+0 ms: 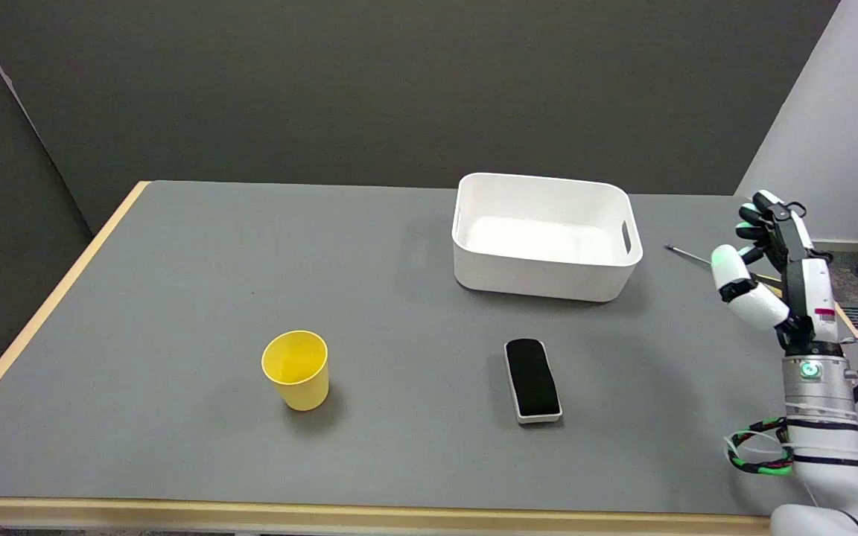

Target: Pick up the blackboard eraser.

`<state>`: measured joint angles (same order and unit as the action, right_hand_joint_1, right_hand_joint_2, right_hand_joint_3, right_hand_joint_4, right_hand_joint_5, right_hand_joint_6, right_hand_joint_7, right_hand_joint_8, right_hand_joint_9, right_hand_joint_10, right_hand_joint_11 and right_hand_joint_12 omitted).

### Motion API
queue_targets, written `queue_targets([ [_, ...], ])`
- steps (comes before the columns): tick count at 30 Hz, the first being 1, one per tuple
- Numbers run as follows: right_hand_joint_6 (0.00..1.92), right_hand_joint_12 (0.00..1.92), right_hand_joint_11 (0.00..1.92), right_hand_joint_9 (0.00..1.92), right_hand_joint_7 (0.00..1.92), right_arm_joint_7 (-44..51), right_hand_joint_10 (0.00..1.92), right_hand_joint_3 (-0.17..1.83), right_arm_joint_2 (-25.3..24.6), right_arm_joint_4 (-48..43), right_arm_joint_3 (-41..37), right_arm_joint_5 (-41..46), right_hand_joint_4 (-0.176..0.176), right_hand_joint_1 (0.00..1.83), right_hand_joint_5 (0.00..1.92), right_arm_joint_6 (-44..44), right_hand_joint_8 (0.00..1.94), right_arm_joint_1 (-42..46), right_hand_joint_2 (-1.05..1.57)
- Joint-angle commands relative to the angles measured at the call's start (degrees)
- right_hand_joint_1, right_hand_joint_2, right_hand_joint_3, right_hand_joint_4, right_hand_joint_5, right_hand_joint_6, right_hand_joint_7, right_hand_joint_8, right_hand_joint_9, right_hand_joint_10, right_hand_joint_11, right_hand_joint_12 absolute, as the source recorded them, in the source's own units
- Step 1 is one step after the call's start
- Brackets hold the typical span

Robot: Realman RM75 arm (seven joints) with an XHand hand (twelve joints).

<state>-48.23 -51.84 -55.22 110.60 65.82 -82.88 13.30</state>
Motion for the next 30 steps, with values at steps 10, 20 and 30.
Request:
queue_targets([
  [10, 0.43, 1.7, 0.39, 0.3, 0.39, 34.9, 1.1, 0.86, 3.3, -17.9, -0.4, 2.0, -0.146, 0.59, 0.19, 22.6, 0.67, 0.4, 0.72],
  [20, 0.41, 1.48, 0.2, 0.25, 0.34, 80.1, 1.05, 0.82, -6.5, -35.0, 5.2, 19.9, -0.163, 0.54, 0.16, 13.4, 0.66, 2.7, 0.7],
  [30, 0.38, 1.4, 0.14, 0.21, 0.29, 95.9, 1.01, 0.8, -19.4, -33.7, 21.3, 19.6, -0.174, 0.53, 0.13, -5.3, 0.64, -7.6, 0.7],
])
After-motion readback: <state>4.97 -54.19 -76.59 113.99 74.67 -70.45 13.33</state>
